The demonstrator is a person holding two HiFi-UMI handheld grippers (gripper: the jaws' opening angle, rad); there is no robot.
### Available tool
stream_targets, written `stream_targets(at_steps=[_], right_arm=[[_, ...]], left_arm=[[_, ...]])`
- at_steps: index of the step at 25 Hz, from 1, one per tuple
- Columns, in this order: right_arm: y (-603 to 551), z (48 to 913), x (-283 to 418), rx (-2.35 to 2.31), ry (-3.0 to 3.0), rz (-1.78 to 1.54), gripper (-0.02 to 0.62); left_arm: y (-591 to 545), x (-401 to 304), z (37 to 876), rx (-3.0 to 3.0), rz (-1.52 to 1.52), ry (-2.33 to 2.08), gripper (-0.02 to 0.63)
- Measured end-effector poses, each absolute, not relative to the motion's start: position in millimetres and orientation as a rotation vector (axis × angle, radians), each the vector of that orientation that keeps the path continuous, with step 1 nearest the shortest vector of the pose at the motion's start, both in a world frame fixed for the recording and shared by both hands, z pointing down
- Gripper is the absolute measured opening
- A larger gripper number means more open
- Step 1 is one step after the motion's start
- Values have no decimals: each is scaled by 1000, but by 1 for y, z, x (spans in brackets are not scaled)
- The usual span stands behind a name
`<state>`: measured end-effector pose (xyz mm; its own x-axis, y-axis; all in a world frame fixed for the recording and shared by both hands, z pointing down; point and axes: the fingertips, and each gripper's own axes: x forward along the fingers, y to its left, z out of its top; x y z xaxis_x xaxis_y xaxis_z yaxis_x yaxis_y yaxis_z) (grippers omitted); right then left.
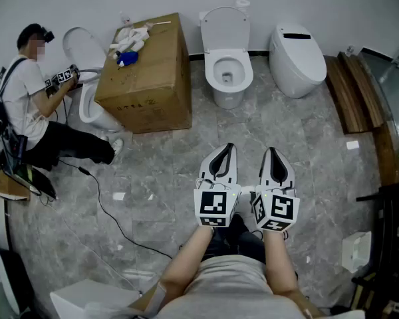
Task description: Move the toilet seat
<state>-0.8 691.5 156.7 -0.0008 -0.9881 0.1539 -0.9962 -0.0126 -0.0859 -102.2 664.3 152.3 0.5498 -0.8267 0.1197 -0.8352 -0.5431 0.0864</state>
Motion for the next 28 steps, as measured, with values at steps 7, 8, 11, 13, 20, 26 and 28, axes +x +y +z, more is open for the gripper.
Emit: stream_targets(at_steps=[7,8,11,13,20,26,28], right_arm=[[693,152,3,2197,-2193,264,17],[694,152,3,2197,-2193,264,17],[694,153,5,2197,-2196,265,17],[694,153,6,2198,-2198,265,17],[694,152,12,2190,-2212,278,17],[692,157,26,2181,-2230,295,17],[691,161,34,2179,-2228,305,17]], left_arm=[[666,-94,147,2666,99,-1432,15],[666,-93,146,2665,95,-1432,15],[667,-93,145,2661,89,-1437,15],[667,-92,146,2658,89,-1439,15],[669,-82,145,2658,96,-1444,15],[667,-70,151,2649,111,-1459,15],[665,-66,154,2636,115,-1467,15]])
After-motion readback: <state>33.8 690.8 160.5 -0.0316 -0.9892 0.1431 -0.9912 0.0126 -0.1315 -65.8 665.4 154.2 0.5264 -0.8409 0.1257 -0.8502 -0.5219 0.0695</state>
